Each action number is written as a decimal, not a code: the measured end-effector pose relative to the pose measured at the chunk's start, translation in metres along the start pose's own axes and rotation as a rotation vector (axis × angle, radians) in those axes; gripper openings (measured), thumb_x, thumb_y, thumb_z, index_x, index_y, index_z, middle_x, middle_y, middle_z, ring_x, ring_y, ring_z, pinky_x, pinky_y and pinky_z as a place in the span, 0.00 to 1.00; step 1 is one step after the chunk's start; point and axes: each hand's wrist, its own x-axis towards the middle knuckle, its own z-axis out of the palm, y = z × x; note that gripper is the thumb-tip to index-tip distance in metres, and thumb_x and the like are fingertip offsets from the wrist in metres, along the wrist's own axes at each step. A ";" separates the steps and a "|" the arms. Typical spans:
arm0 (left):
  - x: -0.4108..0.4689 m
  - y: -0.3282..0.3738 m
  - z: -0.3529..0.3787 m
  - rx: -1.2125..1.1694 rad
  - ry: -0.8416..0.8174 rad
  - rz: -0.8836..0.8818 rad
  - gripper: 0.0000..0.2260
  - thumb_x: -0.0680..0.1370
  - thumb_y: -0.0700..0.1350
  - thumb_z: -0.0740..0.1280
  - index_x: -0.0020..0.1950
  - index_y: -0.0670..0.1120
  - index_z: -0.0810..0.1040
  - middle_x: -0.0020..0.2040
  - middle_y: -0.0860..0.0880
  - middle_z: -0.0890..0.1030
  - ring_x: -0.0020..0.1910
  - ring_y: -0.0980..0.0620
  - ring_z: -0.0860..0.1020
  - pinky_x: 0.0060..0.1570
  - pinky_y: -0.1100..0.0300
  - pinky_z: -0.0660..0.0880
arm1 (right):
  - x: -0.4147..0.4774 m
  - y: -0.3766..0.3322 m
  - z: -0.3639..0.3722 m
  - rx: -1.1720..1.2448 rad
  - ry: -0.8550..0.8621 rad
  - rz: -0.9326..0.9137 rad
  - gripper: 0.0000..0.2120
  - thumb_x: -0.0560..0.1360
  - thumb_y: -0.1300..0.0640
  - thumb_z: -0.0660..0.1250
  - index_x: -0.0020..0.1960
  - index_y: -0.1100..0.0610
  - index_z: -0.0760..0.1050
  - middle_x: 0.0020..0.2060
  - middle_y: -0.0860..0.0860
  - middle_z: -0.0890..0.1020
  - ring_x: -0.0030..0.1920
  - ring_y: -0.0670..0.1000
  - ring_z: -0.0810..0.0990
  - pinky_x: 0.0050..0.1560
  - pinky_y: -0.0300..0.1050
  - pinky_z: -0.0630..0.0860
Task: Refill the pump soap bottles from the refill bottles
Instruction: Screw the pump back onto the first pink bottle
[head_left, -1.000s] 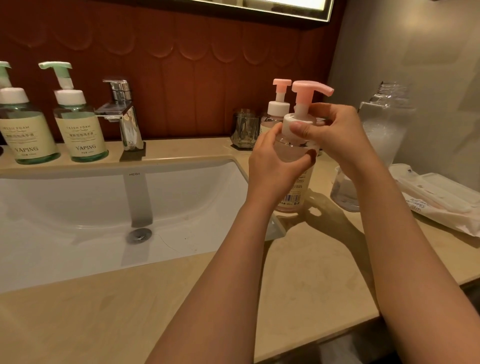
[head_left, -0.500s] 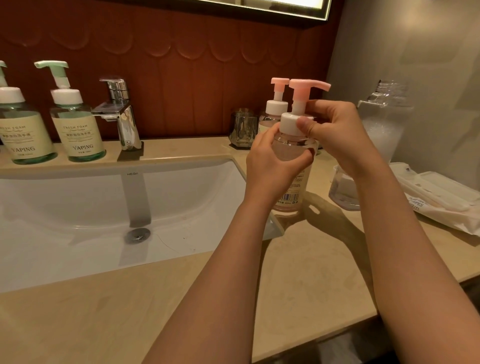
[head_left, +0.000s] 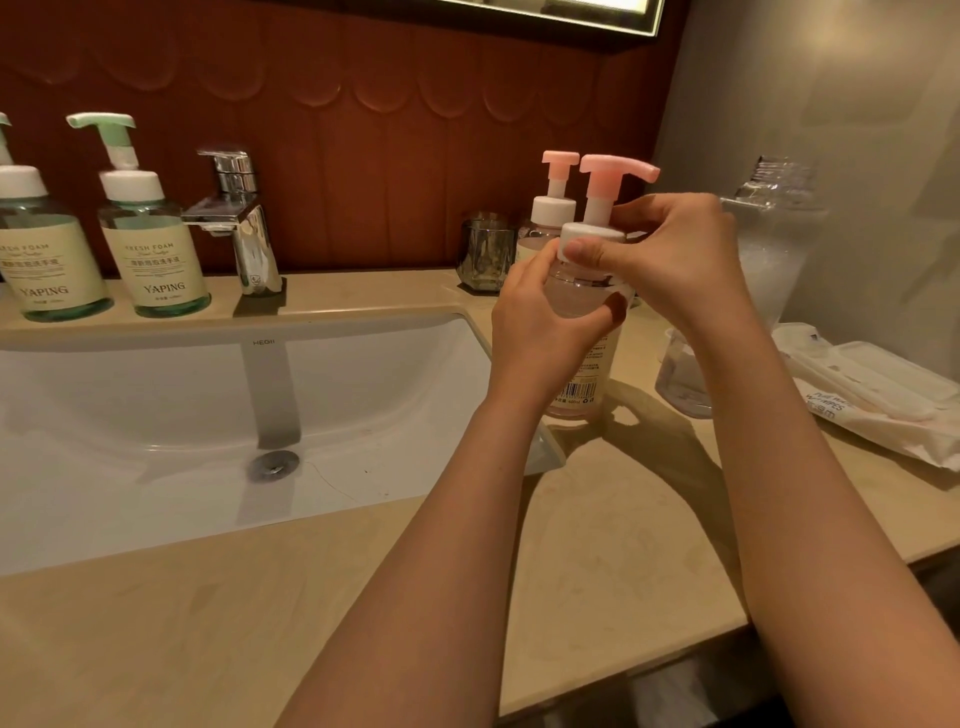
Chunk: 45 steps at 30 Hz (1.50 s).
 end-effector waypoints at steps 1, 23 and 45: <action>0.000 0.000 0.000 -0.001 0.003 -0.001 0.28 0.72 0.47 0.72 0.70 0.48 0.67 0.67 0.49 0.71 0.65 0.52 0.69 0.61 0.56 0.70 | 0.000 0.000 0.002 -0.024 0.020 0.001 0.23 0.66 0.48 0.74 0.56 0.59 0.78 0.54 0.51 0.81 0.47 0.44 0.76 0.46 0.37 0.73; 0.000 0.001 0.000 0.041 0.001 0.000 0.33 0.72 0.49 0.72 0.73 0.50 0.63 0.68 0.48 0.70 0.66 0.51 0.68 0.64 0.50 0.70 | -0.005 -0.006 0.001 0.094 0.017 0.072 0.16 0.64 0.51 0.76 0.48 0.52 0.74 0.45 0.45 0.77 0.46 0.44 0.77 0.50 0.41 0.76; 0.000 0.001 0.000 0.045 0.014 0.003 0.33 0.71 0.49 0.73 0.73 0.49 0.64 0.68 0.48 0.70 0.65 0.51 0.69 0.64 0.52 0.71 | -0.004 -0.006 0.001 0.013 0.014 0.057 0.21 0.66 0.50 0.75 0.55 0.58 0.77 0.54 0.50 0.80 0.50 0.46 0.77 0.53 0.43 0.76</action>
